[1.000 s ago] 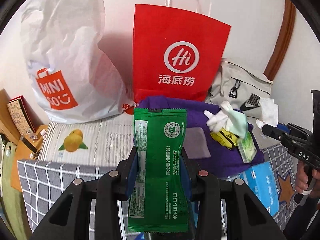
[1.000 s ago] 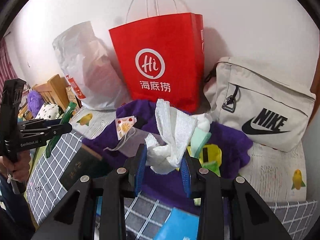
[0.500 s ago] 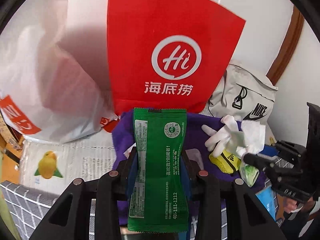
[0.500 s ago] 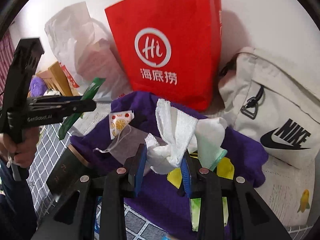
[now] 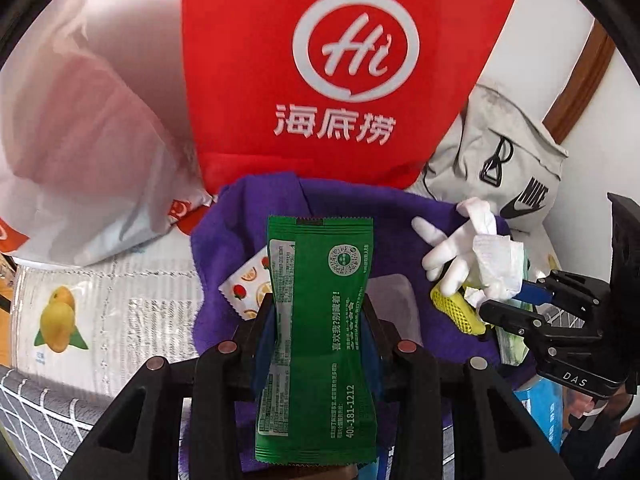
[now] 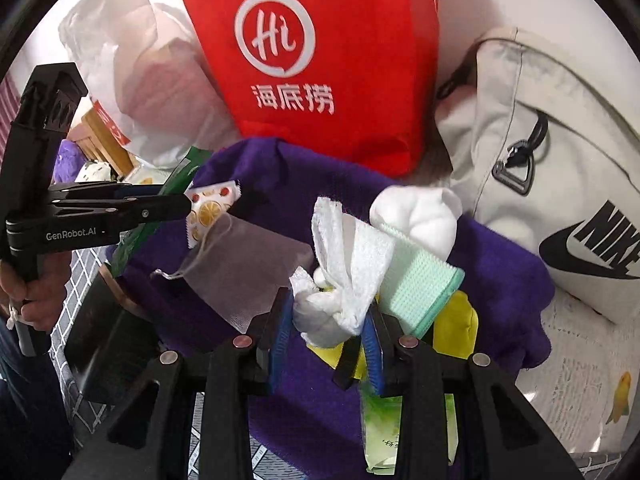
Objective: Organize soft objects
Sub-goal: 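Lower the packet and tissue onto the purple towel and open both tools, then move both tools back to the items on the checkered cloth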
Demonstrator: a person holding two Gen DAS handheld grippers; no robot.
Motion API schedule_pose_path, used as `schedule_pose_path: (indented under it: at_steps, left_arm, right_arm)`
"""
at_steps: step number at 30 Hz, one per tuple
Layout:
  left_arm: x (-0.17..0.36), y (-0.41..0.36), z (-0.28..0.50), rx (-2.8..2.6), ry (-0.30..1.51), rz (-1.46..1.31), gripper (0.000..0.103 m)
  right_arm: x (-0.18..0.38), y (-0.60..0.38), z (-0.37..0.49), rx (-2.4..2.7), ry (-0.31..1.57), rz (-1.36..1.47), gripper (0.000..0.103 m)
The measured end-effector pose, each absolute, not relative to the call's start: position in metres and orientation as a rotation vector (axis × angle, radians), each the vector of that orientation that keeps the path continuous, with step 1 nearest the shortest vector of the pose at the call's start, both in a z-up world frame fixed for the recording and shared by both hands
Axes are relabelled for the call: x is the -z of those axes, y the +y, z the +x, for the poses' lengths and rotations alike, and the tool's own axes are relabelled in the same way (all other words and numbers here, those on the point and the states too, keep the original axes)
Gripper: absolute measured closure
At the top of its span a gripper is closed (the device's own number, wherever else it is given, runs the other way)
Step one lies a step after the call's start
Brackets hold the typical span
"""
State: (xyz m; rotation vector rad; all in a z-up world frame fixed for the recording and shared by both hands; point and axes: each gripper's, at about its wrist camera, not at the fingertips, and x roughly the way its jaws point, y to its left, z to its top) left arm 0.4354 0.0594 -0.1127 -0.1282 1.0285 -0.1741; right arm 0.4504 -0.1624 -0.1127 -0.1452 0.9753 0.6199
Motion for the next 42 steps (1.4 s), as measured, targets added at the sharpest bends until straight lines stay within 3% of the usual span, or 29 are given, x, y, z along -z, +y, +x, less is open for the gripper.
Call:
schedule_pose_path:
  at_steps: [14, 16, 19, 21, 25, 26, 42]
  left_arm:
    - [0.137, 0.053, 0.444, 0.162, 1.093, -0.137, 0.066]
    - [0.138, 0.053, 0.445, 0.157, 1.091, -0.137, 0.066]
    - [0.14, 0.053, 0.447, 0.15, 1.097, -0.143, 0.065]
    - [0.14, 0.053, 0.447, 0.149, 1.102, -0.151, 0.06]
    - [0.131, 0.053, 0.444, 0.149, 1.086, -0.159, 0.034]
    - [0.128, 0.053, 0.443, 0.153, 1.079, -0.159, 0.032]
    - [0.068, 0.057, 0.4, 0.083, 1.004, -0.104, 0.031]
  right_arm:
    - [0.125, -0.155, 0.453, -0.608, 0.985, -0.161, 0.066]
    - [0.124, -0.154, 0.451, -0.606, 0.981, -0.164, 0.064]
    - [0.123, -0.152, 0.45, -0.623, 0.971, -0.154, 0.052]
    - [0.119, -0.152, 0.448, -0.616, 0.96, -0.151, 0.047]
    - [0.109, -0.153, 0.443, -0.601, 0.932, -0.166, 0.044]
    - [0.106, -0.154, 0.442, -0.595, 0.923, -0.17, 0.043]
    - [0.045, -0.166, 0.402, -0.571, 0.784, -0.149, 0.039]
